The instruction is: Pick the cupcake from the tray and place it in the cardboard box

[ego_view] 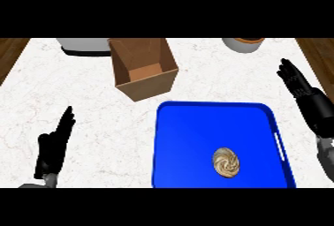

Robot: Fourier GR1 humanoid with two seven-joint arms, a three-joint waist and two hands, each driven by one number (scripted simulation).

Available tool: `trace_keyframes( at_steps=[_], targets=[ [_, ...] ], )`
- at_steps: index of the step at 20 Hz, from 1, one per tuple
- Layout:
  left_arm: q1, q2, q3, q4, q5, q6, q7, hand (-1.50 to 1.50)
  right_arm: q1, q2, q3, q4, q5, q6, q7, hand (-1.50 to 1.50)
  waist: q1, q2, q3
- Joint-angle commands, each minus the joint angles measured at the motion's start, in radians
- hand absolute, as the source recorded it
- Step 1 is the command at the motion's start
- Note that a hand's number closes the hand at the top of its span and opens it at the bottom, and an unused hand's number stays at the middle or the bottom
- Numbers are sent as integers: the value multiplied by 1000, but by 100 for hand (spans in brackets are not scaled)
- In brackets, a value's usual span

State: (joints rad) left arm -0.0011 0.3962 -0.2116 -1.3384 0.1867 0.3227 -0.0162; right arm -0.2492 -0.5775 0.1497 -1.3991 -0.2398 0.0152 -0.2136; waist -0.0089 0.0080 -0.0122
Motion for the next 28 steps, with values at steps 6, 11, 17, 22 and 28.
trace_keyframes(
  at_steps=[6,11,17,22,28],
  targets=[
    [-10,63,150,-173,197,-117,60,0,289,176,-85,-242,-38,-355,148,-150,-58,-41,10],
    [22,55,150,-215,237,-135,96,0,408,241,-139,-364,199,-677,-70,-150,-65,-41,11],
    [12,64,155,-246,258,-160,132,0,726,248,133,-673,498,-769,-25,-150,-38,-20,7],
    [-2,81,167,-269,268,-166,149,0,844,54,123,-614,711,-681,264,-150,-13,0,-2],
    [-7,91,163,-297,268,-179,159,0,922,-11,157,-705,913,-513,617,-150,30,7,-2]
  ],
)
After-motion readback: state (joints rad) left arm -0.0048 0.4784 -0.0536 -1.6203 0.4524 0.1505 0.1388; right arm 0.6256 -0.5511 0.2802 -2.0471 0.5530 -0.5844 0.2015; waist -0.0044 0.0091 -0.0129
